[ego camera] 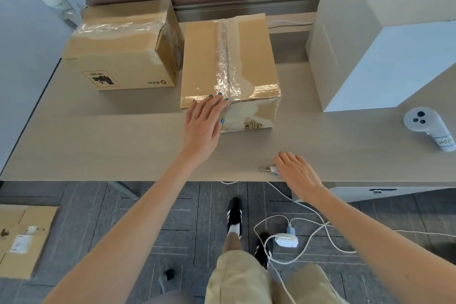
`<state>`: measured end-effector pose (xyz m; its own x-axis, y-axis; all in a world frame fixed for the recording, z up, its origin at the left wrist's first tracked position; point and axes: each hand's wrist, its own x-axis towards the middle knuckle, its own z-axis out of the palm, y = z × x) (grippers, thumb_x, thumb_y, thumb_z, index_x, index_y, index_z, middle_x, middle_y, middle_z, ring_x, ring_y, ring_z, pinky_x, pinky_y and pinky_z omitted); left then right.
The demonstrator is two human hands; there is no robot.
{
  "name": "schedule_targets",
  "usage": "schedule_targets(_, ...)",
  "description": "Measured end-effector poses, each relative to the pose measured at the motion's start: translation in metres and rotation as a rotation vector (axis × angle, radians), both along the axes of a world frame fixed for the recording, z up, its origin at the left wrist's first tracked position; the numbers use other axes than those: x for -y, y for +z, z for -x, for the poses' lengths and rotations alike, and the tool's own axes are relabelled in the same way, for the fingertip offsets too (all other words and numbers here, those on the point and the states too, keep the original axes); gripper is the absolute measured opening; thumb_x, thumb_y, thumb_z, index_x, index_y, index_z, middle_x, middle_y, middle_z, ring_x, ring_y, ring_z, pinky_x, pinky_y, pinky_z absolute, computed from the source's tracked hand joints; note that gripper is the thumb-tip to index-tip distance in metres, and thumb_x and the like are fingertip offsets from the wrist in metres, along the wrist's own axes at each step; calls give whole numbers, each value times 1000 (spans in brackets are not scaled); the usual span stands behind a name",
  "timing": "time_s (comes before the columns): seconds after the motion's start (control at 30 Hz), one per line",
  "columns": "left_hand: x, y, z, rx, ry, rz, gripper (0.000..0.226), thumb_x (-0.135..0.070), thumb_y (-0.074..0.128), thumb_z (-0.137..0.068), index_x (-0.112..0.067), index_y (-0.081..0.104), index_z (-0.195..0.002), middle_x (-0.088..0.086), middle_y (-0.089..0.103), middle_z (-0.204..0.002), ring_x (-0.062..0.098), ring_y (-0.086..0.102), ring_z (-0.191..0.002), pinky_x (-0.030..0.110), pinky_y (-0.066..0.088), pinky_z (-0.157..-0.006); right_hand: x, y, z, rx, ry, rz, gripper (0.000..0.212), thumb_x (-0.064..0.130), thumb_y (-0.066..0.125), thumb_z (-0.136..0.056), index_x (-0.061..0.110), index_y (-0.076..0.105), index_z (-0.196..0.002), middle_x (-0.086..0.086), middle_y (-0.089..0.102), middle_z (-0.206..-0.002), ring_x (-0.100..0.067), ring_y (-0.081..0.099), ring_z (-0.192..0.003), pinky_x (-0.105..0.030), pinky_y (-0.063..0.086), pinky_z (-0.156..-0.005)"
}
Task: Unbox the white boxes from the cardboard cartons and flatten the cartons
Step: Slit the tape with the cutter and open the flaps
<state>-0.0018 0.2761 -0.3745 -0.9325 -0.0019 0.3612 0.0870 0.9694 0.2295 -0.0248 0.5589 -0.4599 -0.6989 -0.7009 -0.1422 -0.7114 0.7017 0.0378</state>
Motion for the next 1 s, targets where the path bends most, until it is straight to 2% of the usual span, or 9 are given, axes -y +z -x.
schedule_targets(0.07, -2, 3, 0, -1, 7, -10, 44, -17, 49, -99, -21, 48, -143, -5, 45, -150, 20, 37, -140, 44, 22, -119, 0, 1, 2, 9, -1, -4, 60, 15, 89, -58, 14, 47, -101, 1, 54, -96, -17, 52, -80, -28, 43, -67)
schedule_targets(0.17, -6, 10, 2, -10, 26, -25, 40, -13, 48, -97, -20, 54, -136, -6, 50, -142, 18, 41, -133, 42, 27, -115, 1, 9, 2, -6, 4, 17, 45, 22, 84, -70, 12, 54, -102, 0, 56, -98, -18, 54, -82, -29, 43, -71)
schedule_targets(0.3, -11, 25, 12, -38, 72, -55, 28, -10, 45, -95, -21, 60, -116, -6, 59, -121, 21, 50, -112, 42, 33, -102, 10, 29, 14, -68, -7, 139, 44, 19, 87, -64, 13, 53, -90, 2, 53, -83, -17, 50, -69, -27, 36, -63)
schedule_targets(0.4, -13, 32, 24, -44, 168, -126, 25, -9, 49, -95, -18, 61, -115, 0, 61, -113, 26, 54, -104, 44, 36, -99, 24, 54, 31, -138, -8, 301, 33, 20, 81, -75, 11, 54, -92, 0, 55, -86, -18, 53, -70, -28, 41, -63)
schedule_targets(0.5, -15, 39, 36, 31, 290, -180, 28, -20, 54, -95, -16, 57, -123, 6, 53, -127, 30, 49, -117, 44, 32, -101, 42, 89, 44, -222, -33, 497, 22, 16, 72, -83, 9, 54, -92, -3, 56, -87, -23, 55, -71, -33, 45, -63)
schedule_targets(0.6, -18, 48, 49, 215, 437, -226, 54, -42, 54, -95, -17, 40, -141, 16, 29, -153, 36, 23, -144, 52, 22, -114, 57, 111, 58, -284, -53, 561, 18, 16, 67, -85, 8, 54, -96, -5, 55, -95, -24, 54, -80, -34, 46, -67)
schedule_targets(0.73, -22, 60, 68, 448, 581, -307, 85, -61, 49, -92, -13, 16, -154, 25, -1, -162, 42, -4, -150, 61, 6, -117, 74, 120, 78, -290, -101, 558, 18, 18, 62, -90, 11, 58, -106, -6, 55, -114, -25, 54, -97, -34, 45, -77)
schedule_targets(0.87, -24, 60, 78, 498, 606, -292, 92, -61, 52, -90, -13, 7, -154, 27, -7, -161, 46, -7, -148, 66, 8, -115, 81, 116, 90, -145, -134, 542, 29, 27, 38, -96, 16, 57, -115, -3, 50, -134, -22, 46, -124, -36, 44, -93)
schedule_targets(1.0, -24, 63, 86, 492, 622, -301, 88, -54, 61, -86, -17, 13, -149, 26, 5, -158, 46, 8, -144, 65, 20, -110, 83, 114, 93, -91, -200, 635, 18, 24, 50, -97, 17, 62, -107, 1, 54, -125, -19, 48, -120, -35, 47, -87)
